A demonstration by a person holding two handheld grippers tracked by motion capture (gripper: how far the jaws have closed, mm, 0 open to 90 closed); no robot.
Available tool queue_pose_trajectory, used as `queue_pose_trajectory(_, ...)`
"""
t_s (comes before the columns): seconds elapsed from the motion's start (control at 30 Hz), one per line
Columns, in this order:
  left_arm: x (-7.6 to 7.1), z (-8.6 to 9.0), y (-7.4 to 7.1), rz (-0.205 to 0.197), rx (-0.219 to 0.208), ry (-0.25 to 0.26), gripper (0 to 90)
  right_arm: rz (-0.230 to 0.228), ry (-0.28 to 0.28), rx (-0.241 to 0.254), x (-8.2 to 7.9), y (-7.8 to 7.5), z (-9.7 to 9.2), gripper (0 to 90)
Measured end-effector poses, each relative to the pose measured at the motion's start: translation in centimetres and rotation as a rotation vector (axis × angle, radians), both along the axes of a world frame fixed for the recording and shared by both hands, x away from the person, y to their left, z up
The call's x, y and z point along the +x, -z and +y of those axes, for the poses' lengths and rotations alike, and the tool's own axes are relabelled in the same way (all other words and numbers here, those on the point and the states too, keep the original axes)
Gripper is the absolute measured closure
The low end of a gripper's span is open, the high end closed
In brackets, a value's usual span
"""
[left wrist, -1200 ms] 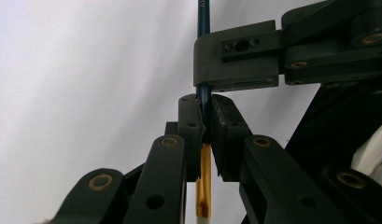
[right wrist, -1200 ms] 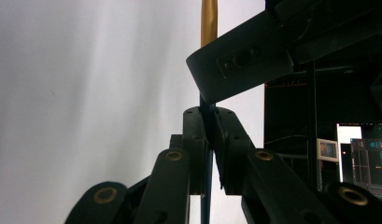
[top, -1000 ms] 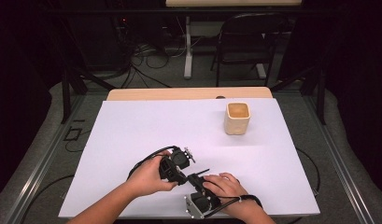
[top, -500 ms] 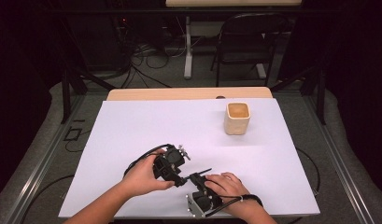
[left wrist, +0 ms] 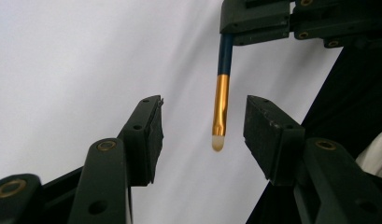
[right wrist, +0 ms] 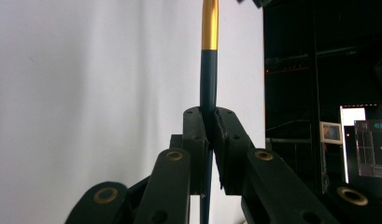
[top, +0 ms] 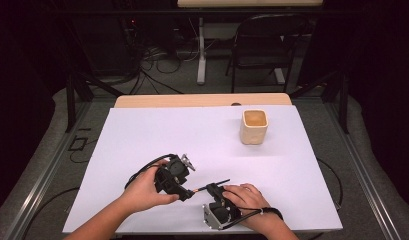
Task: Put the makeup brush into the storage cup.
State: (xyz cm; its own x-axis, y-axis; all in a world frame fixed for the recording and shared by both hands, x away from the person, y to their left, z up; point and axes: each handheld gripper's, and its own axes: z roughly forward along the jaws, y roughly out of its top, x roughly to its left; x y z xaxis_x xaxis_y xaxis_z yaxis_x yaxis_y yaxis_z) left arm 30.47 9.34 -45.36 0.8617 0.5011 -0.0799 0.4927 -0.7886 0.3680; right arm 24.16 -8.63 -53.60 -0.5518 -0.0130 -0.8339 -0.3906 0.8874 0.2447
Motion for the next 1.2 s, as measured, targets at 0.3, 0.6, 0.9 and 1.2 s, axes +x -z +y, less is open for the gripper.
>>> queue_pose_trajectory(0.3, -0.1, 0.9, -0.3, -0.006, -0.002, -0.002, 47.1, 0.002, 0.03, 0.011, 0.3, -0.3, -0.5, 83.7)
queue_pose_trajectory(0.6, 0.1, 1.7, -0.6, -0.025, -0.025, -0.038, 47.1, 0.034, 0.07, 0.062, 0.6, -0.8, -1.1, 83.8)
queue_pose_trajectory(0.9, 0.3, 2.0, -0.4, -0.043, -0.035, -0.06, 46.7, 0.091, 0.11, 0.158, 1.0, -1.9, -2.0, 83.8)
queue_pose_trajectory(1.2, 0.4, 2.2, -0.2, -0.052, -0.042, -0.081, 46.7, 0.164, 0.142, 0.268, 1.4, -2.5, -2.8, 83.8)
